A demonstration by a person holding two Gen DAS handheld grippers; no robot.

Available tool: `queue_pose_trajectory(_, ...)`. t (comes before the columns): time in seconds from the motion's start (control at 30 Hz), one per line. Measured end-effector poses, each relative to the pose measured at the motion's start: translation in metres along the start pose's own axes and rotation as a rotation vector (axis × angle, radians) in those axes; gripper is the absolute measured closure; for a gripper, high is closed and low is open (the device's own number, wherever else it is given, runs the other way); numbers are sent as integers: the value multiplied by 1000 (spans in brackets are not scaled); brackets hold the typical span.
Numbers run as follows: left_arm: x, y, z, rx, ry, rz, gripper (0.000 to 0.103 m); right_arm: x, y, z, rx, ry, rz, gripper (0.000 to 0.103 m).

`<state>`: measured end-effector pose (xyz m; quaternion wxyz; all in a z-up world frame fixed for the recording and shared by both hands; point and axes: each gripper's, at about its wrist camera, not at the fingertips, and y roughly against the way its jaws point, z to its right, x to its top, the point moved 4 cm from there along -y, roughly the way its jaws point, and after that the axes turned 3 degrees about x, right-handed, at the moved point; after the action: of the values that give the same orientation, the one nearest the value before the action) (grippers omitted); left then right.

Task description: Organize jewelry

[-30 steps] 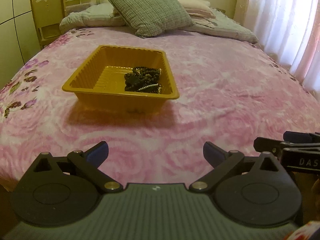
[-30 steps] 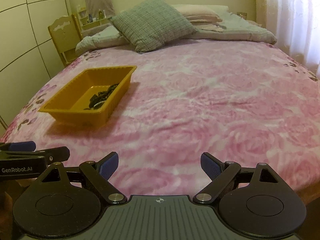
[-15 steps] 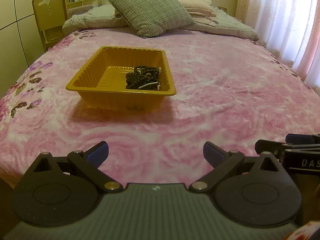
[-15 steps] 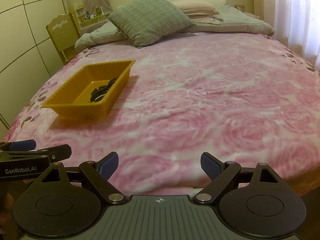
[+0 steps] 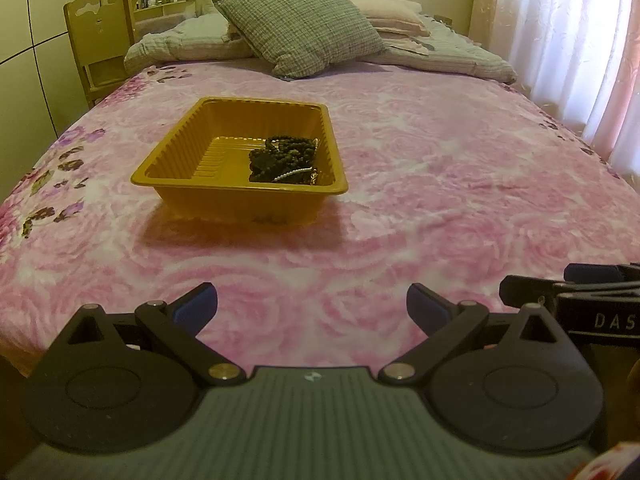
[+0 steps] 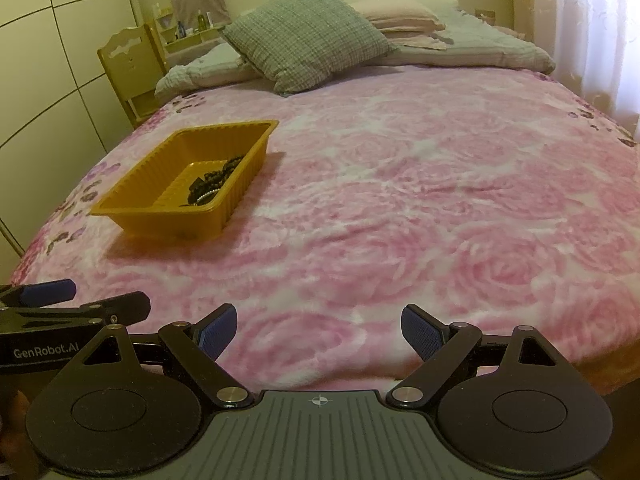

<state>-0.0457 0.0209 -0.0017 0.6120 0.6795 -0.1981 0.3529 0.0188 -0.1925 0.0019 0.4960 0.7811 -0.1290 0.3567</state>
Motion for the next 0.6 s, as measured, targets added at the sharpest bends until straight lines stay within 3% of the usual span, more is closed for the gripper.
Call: queue_pose_trajectory(0.6,0,-1,1,-4,0,1,2,1,-2,-2,1,1,0,14)
